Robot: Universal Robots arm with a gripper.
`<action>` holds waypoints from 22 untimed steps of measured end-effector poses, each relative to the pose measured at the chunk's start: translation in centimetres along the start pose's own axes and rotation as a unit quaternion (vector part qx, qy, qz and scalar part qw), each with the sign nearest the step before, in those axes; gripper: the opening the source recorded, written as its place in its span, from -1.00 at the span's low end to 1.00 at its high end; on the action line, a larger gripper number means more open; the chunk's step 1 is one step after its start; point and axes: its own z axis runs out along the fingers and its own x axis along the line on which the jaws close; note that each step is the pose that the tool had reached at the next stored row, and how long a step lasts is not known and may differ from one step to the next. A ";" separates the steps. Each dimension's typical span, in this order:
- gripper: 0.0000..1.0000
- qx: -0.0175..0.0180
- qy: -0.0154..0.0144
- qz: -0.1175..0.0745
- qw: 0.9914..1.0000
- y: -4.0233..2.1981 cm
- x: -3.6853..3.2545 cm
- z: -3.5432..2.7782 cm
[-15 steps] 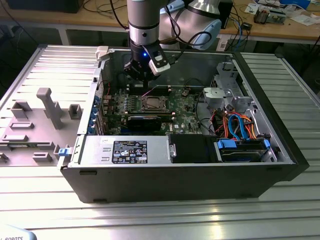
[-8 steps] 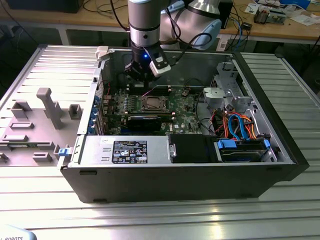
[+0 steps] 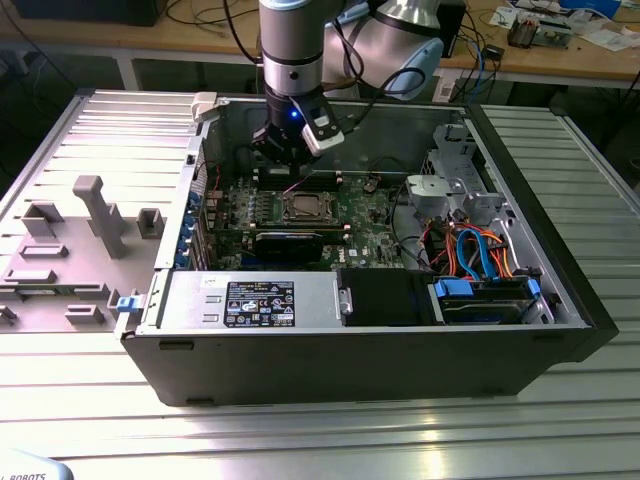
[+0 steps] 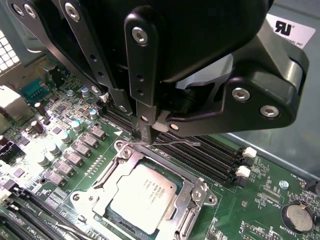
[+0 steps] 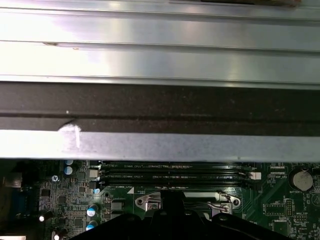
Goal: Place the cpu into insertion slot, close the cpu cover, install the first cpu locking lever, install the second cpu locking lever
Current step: 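Install the first cpu locking lever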
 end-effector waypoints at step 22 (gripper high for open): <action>-0.79 0.000 0.000 0.000 1.000 0.15 -1.12 0.09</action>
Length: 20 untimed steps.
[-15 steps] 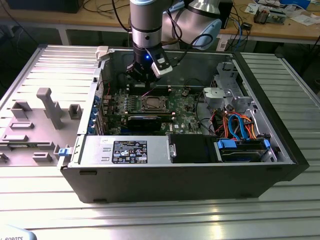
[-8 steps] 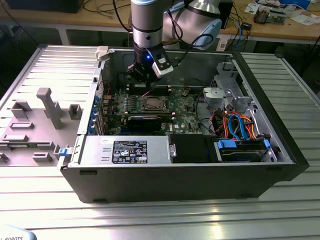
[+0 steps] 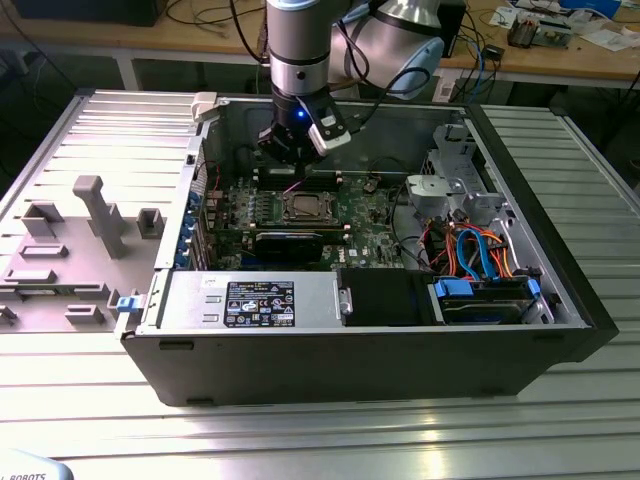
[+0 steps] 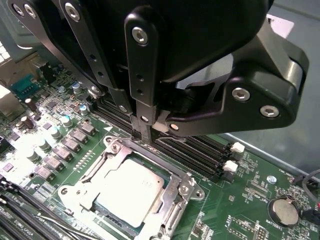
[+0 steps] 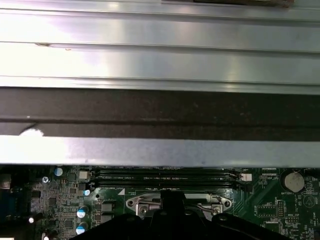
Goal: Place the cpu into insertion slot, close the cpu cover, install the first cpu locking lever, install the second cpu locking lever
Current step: 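Install the first cpu locking lever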
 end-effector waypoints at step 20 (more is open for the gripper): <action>-0.79 0.000 0.000 0.000 1.000 -0.03 -2.50 1.85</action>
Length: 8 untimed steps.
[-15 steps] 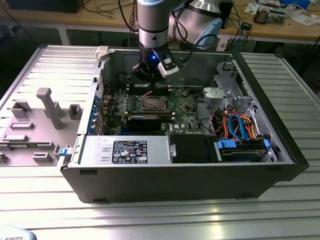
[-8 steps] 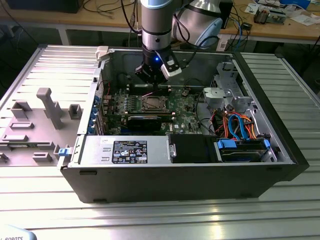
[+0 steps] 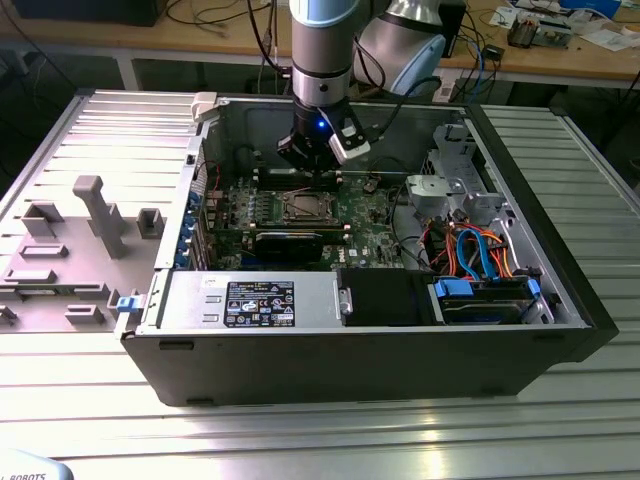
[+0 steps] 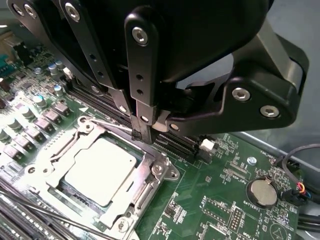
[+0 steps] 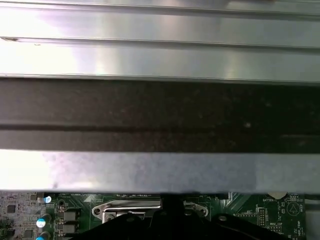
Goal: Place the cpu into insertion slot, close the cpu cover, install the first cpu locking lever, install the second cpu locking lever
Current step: 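Install the first cpu locking lever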
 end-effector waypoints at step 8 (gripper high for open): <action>-0.79 0.000 0.000 0.000 1.000 -0.03 -0.02 0.32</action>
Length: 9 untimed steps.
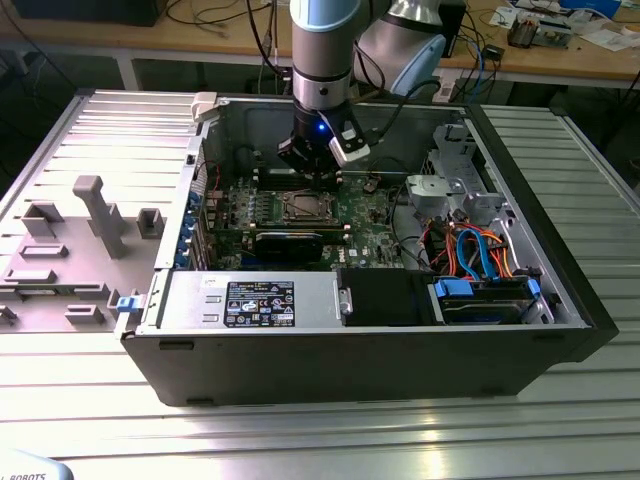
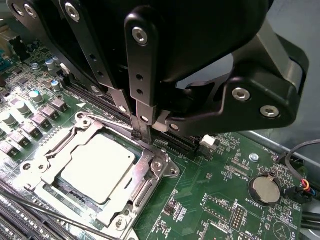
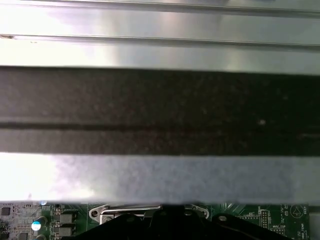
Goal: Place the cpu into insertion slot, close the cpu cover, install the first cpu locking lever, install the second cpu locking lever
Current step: 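Install the first cpu locking lever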
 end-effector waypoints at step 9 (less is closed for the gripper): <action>-0.79 0.000 0.000 0.000 1.000 -0.03 -0.02 0.31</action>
